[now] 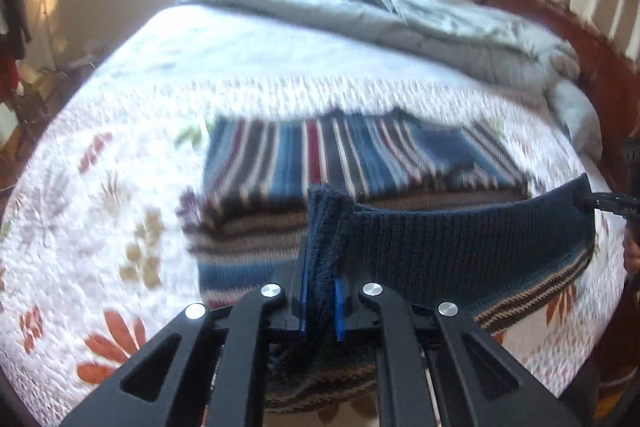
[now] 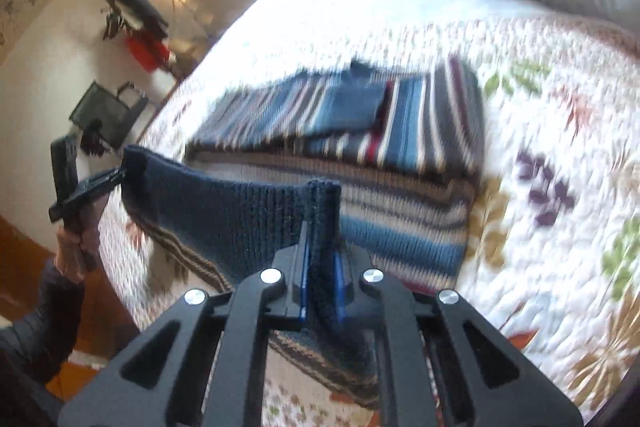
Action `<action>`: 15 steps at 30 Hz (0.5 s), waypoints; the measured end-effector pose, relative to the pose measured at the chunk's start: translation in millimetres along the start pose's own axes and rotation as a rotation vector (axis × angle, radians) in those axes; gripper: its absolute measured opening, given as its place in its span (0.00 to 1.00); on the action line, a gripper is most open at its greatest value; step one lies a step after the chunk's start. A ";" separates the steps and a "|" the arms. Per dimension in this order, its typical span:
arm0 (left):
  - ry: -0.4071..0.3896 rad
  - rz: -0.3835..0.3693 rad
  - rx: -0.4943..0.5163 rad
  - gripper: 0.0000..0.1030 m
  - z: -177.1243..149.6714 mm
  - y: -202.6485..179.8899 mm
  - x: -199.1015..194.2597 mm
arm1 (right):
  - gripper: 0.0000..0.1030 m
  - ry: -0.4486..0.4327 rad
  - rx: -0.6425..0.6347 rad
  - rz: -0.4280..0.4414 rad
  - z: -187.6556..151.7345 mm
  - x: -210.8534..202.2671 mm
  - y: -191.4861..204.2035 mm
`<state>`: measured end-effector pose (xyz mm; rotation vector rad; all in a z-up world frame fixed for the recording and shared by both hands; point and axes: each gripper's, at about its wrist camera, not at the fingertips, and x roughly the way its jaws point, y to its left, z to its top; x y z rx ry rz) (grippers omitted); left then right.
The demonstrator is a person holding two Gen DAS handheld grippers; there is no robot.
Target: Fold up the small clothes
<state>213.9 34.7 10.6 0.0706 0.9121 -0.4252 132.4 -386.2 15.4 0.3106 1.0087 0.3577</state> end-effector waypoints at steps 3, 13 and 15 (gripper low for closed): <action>-0.016 0.023 -0.035 0.09 35.7 7.4 13.1 | 0.08 -0.024 0.021 -0.020 38.2 5.3 -3.5; 0.025 0.083 -0.150 0.09 123.7 44.1 109.0 | 0.08 -0.037 0.097 -0.141 154.1 76.3 -43.9; 0.025 0.101 -0.156 0.09 138.8 48.2 129.8 | 0.08 -0.044 0.112 -0.168 175.2 93.7 -54.3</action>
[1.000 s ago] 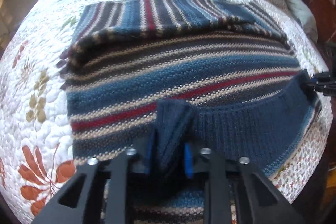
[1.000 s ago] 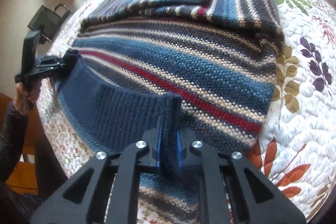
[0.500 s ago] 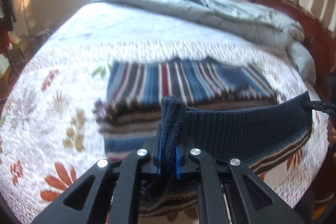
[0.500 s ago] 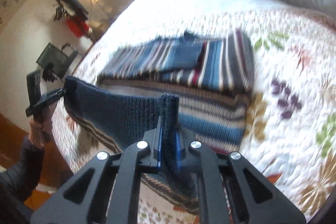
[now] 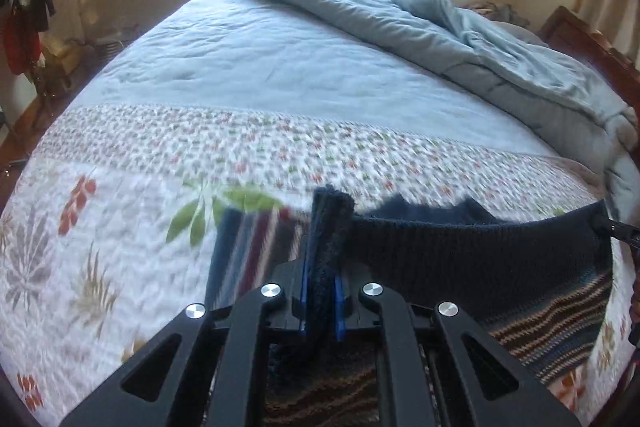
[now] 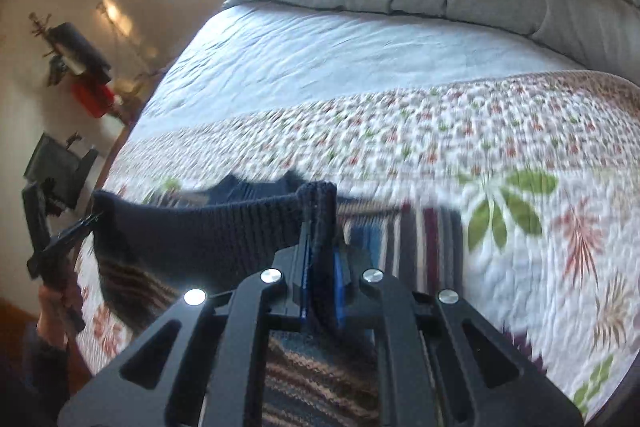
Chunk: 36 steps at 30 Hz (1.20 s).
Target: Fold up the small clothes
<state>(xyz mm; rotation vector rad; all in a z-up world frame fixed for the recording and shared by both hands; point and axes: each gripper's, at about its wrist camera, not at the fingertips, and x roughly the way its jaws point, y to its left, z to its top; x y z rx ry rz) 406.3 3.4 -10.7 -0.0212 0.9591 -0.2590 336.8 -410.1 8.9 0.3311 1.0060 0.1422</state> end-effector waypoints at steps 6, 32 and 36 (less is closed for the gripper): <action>0.048 0.073 0.019 0.10 20.8 -4.2 69.1 | 0.08 0.019 0.038 -0.078 27.2 62.0 -20.7; 0.098 0.145 -0.013 0.53 -89.7 89.5 -16.2 | 0.47 0.104 0.026 -0.051 -120.5 -29.4 -61.2; 0.111 0.104 -0.037 0.54 -138.5 105.6 -38.3 | 0.51 0.190 0.062 0.011 -171.7 -33.2 -65.2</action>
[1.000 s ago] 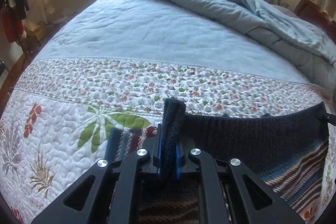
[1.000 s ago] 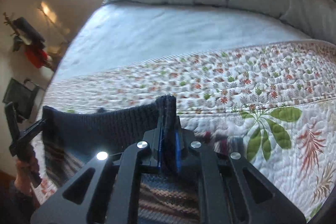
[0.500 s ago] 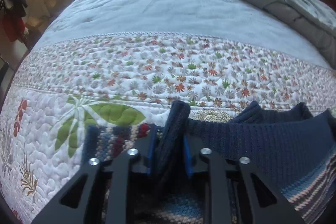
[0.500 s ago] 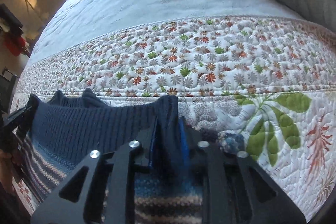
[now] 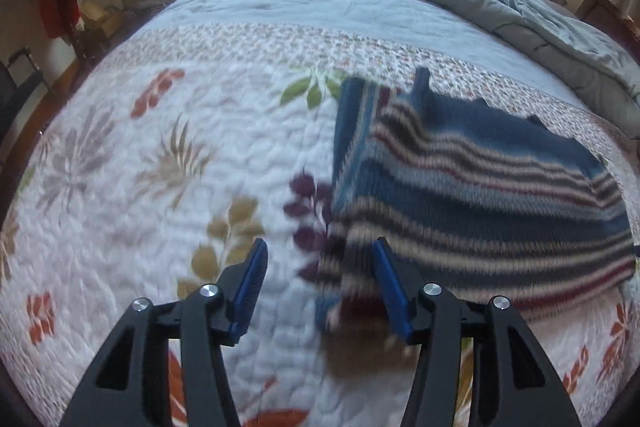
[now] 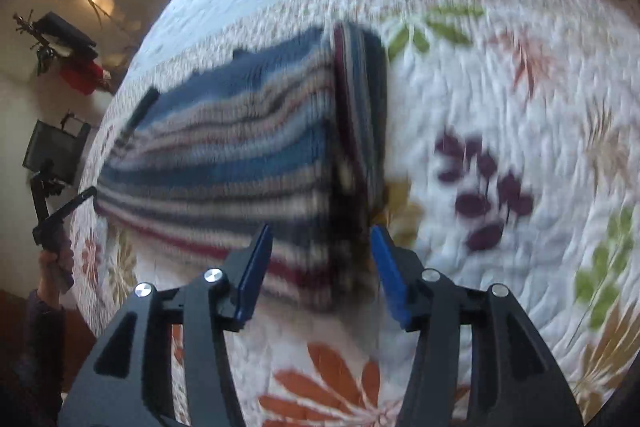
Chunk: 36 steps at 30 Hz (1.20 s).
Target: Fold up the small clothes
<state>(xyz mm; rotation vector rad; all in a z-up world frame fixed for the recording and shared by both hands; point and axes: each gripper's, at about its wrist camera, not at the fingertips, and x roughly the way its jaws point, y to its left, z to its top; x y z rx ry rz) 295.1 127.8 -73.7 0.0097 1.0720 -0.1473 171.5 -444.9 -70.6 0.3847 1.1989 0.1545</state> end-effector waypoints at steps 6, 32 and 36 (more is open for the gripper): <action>0.039 -0.082 -0.023 0.56 -17.9 -14.8 16.5 | 0.49 -0.010 0.000 0.067 -18.4 13.4 14.6; 0.122 -0.178 -0.136 0.77 -11.7 4.4 12.9 | 0.56 0.004 -0.017 0.046 -26.5 -5.3 7.5; 0.187 -0.178 -0.154 0.77 -9.7 11.1 31.7 | 0.60 0.040 0.042 0.075 -15.5 5.6 -1.5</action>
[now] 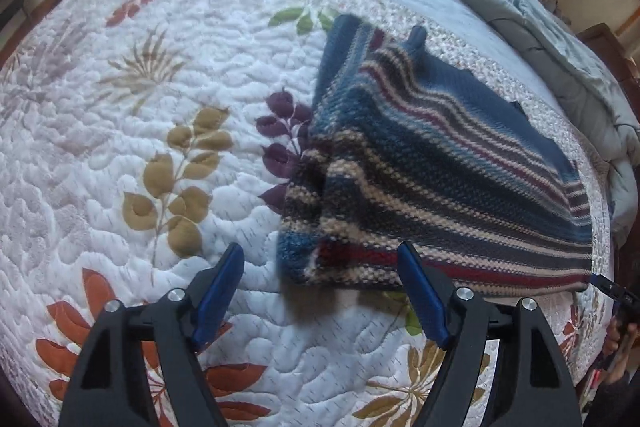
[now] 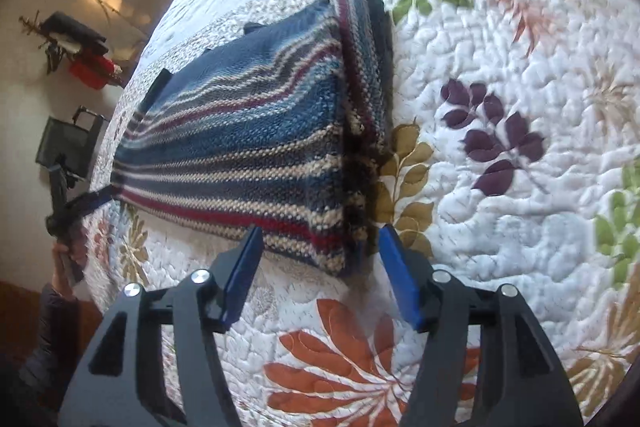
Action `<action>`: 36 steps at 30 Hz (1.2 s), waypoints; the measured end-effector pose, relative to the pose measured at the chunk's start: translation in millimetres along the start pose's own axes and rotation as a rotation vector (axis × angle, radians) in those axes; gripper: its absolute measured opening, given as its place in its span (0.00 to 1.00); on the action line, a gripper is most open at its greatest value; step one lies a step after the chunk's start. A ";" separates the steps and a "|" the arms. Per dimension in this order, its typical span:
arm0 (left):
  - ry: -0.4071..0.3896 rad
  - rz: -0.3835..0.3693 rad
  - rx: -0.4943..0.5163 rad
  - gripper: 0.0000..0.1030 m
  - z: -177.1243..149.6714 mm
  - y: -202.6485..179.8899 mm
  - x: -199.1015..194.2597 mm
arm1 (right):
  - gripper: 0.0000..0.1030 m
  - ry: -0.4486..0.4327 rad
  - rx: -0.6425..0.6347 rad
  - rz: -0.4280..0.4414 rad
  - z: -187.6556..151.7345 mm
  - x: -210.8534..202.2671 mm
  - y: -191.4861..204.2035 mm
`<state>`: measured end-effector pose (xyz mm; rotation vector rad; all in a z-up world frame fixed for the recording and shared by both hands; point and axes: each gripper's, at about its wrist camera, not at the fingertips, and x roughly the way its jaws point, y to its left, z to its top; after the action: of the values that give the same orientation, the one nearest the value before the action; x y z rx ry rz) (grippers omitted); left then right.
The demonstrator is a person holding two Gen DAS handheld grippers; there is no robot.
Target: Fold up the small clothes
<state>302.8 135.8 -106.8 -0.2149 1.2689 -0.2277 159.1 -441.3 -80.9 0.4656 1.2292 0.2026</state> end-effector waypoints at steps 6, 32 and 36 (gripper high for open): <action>0.025 -0.071 -0.018 0.82 15.2 -6.5 25.9 | 0.62 0.062 0.075 0.089 10.0 37.5 -12.6; 0.072 -0.199 -0.033 0.21 -52.9 -48.4 -41.2 | 0.18 0.004 0.001 0.095 -43.8 -37.1 13.6; 0.103 -0.219 0.001 0.21 -103.2 -60.2 -62.5 | 0.18 0.027 0.005 0.071 -87.8 -64.4 1.8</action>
<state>183.4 92.6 -61.6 -0.3458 1.3471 -0.4319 55.5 -444.6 -47.4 0.5129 1.2403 0.2671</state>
